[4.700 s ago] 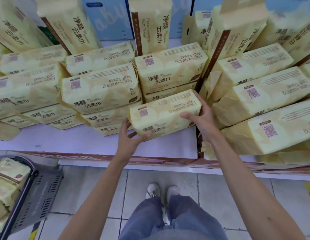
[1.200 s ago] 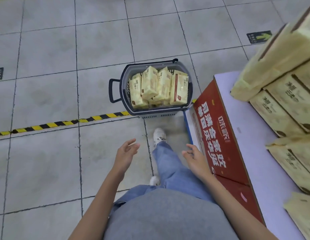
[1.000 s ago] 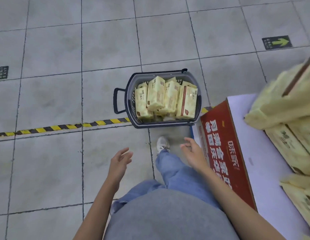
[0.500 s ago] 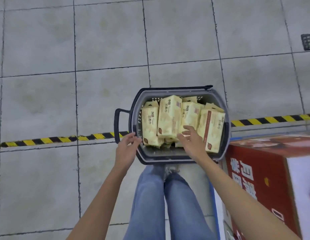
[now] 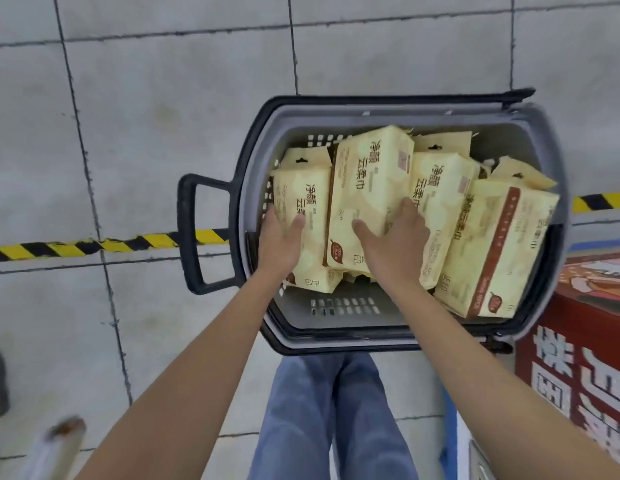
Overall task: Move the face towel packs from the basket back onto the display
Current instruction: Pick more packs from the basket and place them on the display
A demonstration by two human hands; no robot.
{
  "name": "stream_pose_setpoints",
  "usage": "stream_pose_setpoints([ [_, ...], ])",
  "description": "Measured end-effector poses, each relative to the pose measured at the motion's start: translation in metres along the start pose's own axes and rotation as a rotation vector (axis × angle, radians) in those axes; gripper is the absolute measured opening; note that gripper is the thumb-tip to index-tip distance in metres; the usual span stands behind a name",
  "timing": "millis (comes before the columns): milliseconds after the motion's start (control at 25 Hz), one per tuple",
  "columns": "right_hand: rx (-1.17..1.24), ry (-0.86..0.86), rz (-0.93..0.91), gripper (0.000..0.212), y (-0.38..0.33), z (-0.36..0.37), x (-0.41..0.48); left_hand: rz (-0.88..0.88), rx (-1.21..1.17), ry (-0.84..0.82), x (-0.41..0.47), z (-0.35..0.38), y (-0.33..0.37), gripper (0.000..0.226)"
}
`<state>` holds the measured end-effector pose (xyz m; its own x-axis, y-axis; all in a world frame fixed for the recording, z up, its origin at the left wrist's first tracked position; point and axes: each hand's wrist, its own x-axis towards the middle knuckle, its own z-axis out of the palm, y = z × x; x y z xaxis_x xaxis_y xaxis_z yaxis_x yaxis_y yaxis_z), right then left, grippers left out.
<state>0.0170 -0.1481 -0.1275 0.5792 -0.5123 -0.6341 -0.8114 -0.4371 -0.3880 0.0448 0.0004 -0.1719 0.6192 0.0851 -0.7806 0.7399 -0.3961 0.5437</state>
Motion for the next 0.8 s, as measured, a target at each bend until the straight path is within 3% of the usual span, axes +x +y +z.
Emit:
stream_pose_setpoints([
  [280,-0.003,0.125,0.122,0.104,-0.011,0.009,0.012,-0.280,-0.265,-0.055,0.018,0.006,-0.013,0.076],
  [480,0.169,0.010,0.249,0.111,-0.018,-0.014,0.034,-0.367,-0.325,-0.143,0.017,0.003,-0.009,0.092],
  [560,0.302,-0.062,0.299,0.100,-0.018,-0.026,0.037,-0.469,-0.391,-0.228,0.010,-0.001,-0.007,0.107],
  [640,0.367,-0.144,0.304,0.080,-0.016,-0.035,0.036,-0.475,-0.488,-0.301,0.005,-0.002,-0.009,0.081],
  [720,0.373,-0.185,0.297,0.077,-0.011,-0.043,0.034,-0.435,-0.552,-0.333,-0.003,-0.002,-0.010,0.045],
  [800,0.385,-0.207,0.287,0.083,-0.009,-0.049,0.028,-0.413,-0.532,-0.347,-0.014,-0.006,-0.009,0.046],
])
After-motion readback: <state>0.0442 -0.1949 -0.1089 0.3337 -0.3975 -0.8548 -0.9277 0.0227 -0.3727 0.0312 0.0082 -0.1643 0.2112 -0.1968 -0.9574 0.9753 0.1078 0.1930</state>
